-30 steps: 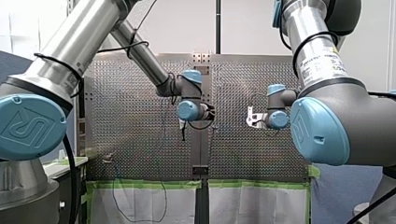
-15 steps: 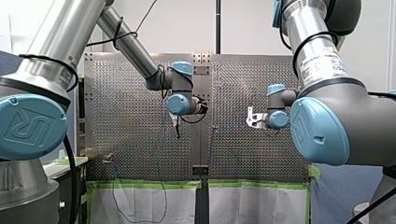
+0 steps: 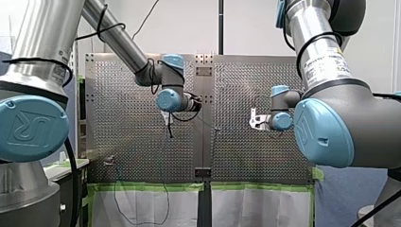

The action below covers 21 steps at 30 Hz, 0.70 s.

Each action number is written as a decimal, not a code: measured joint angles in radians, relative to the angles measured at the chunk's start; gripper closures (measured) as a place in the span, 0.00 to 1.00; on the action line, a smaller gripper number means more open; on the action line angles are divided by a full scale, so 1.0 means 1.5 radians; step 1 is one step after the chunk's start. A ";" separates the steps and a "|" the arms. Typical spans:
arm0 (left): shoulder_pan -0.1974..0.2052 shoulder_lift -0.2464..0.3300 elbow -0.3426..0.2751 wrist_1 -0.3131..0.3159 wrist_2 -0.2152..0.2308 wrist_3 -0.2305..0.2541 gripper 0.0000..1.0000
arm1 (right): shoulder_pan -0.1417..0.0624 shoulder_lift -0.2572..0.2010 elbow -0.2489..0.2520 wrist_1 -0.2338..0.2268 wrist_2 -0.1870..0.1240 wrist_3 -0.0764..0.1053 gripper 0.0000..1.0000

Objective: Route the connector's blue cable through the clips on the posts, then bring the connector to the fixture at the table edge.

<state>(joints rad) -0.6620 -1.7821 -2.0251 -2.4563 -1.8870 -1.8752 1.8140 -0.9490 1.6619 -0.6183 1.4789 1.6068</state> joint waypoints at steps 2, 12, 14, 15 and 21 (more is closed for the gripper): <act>0.001 0.012 -0.012 0.001 -0.009 0.004 0.00 | 0.000 0.000 0.000 0.000 0.000 0.000 1.00; 0.003 0.035 -0.067 0.031 -0.047 0.020 0.00 | 0.000 0.000 0.000 0.001 0.000 0.000 1.00; 0.003 0.033 -0.080 0.040 -0.049 0.018 0.00 | 0.000 0.000 0.000 0.002 0.000 0.000 1.00; 0.003 0.033 -0.085 0.044 -0.049 0.018 0.00 | 0.000 0.000 0.000 0.002 0.000 0.000 1.00; 0.004 0.032 -0.124 0.055 -0.049 0.018 0.00 | 0.000 0.000 0.000 0.002 0.000 0.000 1.00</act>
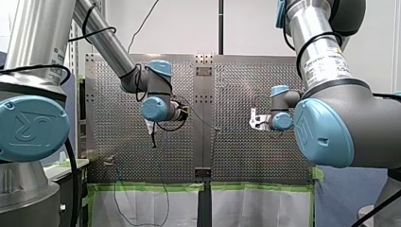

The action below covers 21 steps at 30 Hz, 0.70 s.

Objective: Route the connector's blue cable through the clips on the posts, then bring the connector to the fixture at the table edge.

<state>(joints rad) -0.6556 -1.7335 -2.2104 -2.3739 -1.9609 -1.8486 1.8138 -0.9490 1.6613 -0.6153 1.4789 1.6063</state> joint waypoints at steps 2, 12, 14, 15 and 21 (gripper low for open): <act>0.001 0.000 -0.013 0.001 0.000 0.001 0.00 | -0.001 0.000 -0.001 0.000 0.000 0.000 1.00; 0.001 0.000 -0.073 0.003 0.001 0.006 0.00 | -0.010 -0.026 -0.014 0.034 0.014 0.004 1.00; 0.001 0.000 -0.086 0.003 0.001 0.009 0.00 | -0.012 -0.037 -0.014 0.039 0.019 0.010 1.00; 0.001 0.000 -0.090 0.004 0.001 0.010 0.00 | -0.012 -0.042 -0.014 0.040 0.021 0.013 1.00; 0.001 0.000 -0.109 0.004 0.002 0.013 0.00 | -0.015 -0.075 -0.014 0.043 0.025 0.032 1.00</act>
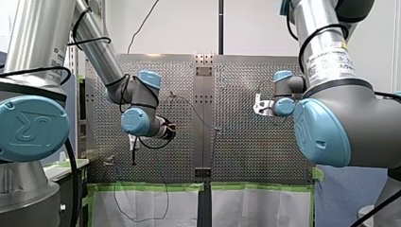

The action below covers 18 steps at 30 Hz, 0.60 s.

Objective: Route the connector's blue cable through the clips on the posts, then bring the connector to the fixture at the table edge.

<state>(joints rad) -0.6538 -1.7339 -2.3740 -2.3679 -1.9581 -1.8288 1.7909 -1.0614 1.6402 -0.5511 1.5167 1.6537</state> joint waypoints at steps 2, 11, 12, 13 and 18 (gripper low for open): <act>0.000 0.000 -0.001 0.001 0.000 0.002 0.00 | -0.001 -0.012 0.000 0.000 0.001 0.002 1.00; -0.001 0.000 -0.002 0.030 0.020 0.010 0.00 | -0.005 -0.068 -0.012 0.021 0.038 -0.001 1.00; -0.001 0.000 -0.002 0.036 0.024 0.009 0.00 | -0.006 -0.073 -0.013 0.024 0.043 -0.002 1.00; 0.000 0.000 -0.002 0.041 0.027 0.009 0.00 | -0.006 -0.078 -0.014 0.027 0.047 -0.002 1.00; 0.000 0.000 -0.002 0.068 0.031 0.004 0.00 | -0.011 -0.104 -0.024 0.043 0.066 -0.012 1.00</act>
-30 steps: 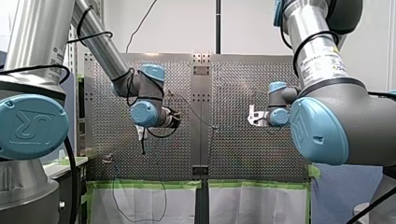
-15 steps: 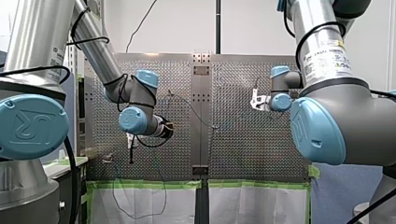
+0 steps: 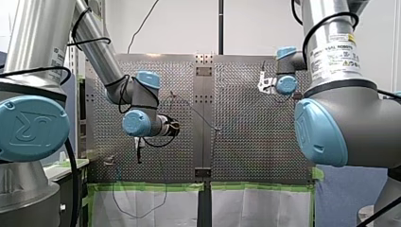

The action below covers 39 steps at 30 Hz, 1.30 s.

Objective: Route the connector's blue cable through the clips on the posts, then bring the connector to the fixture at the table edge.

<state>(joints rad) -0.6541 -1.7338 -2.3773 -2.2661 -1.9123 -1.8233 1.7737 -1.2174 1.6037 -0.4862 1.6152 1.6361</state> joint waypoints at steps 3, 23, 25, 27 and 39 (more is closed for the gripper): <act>0.000 0.000 0.000 0.006 0.000 -0.001 0.00 | -0.006 -0.009 -0.007 0.015 0.015 -0.011 1.00; 0.000 0.000 0.000 0.006 0.002 -0.003 0.00 | -0.064 -0.007 -0.012 0.123 0.079 -0.048 1.00; 0.000 0.000 0.000 0.006 0.002 -0.003 0.00 | -0.070 -0.007 -0.013 0.127 0.070 -0.048 1.00; 0.000 0.000 0.001 0.006 0.002 -0.003 0.00 | -0.076 -0.006 -0.015 0.130 0.058 -0.047 1.00; 0.000 0.000 0.005 0.004 0.001 -0.001 0.00 | -0.112 0.026 -0.037 0.119 -0.014 -0.042 1.00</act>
<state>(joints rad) -0.6538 -1.7337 -2.3692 -2.2606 -1.9102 -1.8249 1.6055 -1.1781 1.5480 -0.3071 1.5937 1.5731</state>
